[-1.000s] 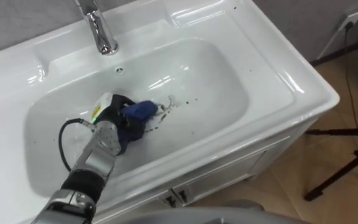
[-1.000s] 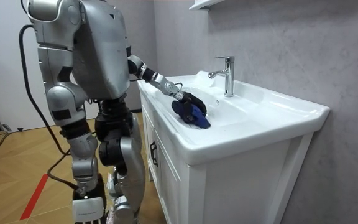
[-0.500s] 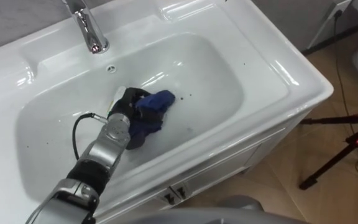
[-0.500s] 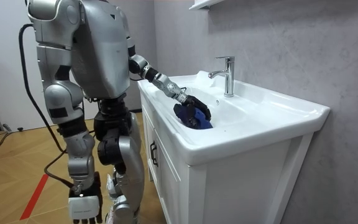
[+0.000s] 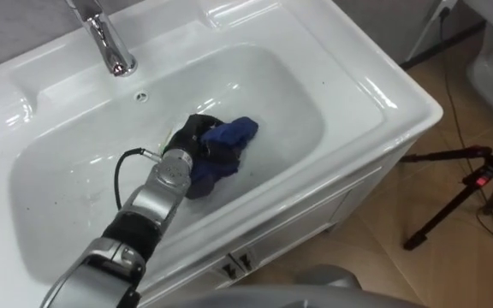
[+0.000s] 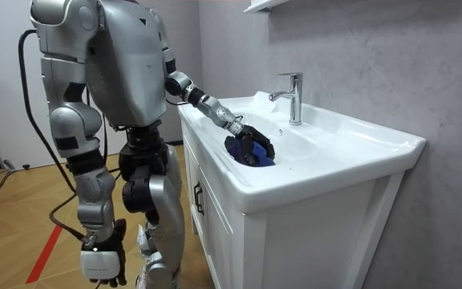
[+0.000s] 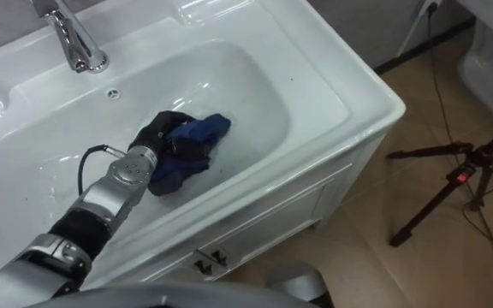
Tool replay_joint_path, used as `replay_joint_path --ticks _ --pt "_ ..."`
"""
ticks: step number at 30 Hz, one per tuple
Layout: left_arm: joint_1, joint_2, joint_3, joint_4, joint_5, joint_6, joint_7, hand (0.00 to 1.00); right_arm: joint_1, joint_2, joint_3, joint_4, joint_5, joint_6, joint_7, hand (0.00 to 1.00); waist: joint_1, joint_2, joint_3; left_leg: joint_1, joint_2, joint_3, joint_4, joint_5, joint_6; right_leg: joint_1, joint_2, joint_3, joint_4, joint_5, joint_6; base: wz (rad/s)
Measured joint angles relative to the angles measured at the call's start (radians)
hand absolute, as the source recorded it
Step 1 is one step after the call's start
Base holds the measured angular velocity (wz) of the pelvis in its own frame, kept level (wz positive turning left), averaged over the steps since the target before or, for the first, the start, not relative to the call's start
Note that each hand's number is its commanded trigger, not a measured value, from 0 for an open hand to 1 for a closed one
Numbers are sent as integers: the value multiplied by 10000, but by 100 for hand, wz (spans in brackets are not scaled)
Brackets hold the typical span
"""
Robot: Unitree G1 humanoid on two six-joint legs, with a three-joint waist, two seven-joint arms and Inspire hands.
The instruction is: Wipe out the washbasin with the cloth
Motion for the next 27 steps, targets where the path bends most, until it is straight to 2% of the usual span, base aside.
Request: replay_joint_path --ticks 1,5,11,15,17,22,27 --pt "-58 -18 0 -1 -3 -14 -5 100 19 26 -2 -1 40 2 -28 0 -3 -54 29 1 -9 17 0 0 0 -19 10 68 3 -4 14 -8" --pt "-177 -33 -58 -9 12 -48 -5 100 92 47 1 23 266 3 -163 0 -131 -120 27 4 -67 24 0 -5 9 -37 -27 168 -24 15 81 -7" --pt "-436 -33 -428 -24 7 -20 -5 100 178 66 4 37 233 12 -51 0 -215 -102 16 -14 -129 47 -3 -64 110 -9 -86 207 -216 128 203 -5" --pt "-516 -34 -510 -81 -13 48 -7 100 119 25 5 10 237 4 20 0 -437 -63 -10 -15 -148 56 -2 -106 181 -8 -153 227 -220 184 301 -2" --pt "-645 -44 -790 -210 -174 146 -20 100 114 27 11 27 249 -25 23 0 -495 -53 -16 -17 -160 50 -4 -142 238 -2 -153 217 -207 216 355 0" --pt "-726 -331 -1128 -657 -177 142 -28 100 80 2 11 74 219 -175 56 0 -542 -64 -9 -1 -179 57 -7 -196 324 -10 -151 279 -207 241 395 -3" --pt "-907 -430 -1457 -1121 -160 142 -71 100 -102 -19 48 144 244 -242 166 0 -523 -94 11 14 -247 43 -12 -206 341 -29 -144 440 -243 247 423 -2"
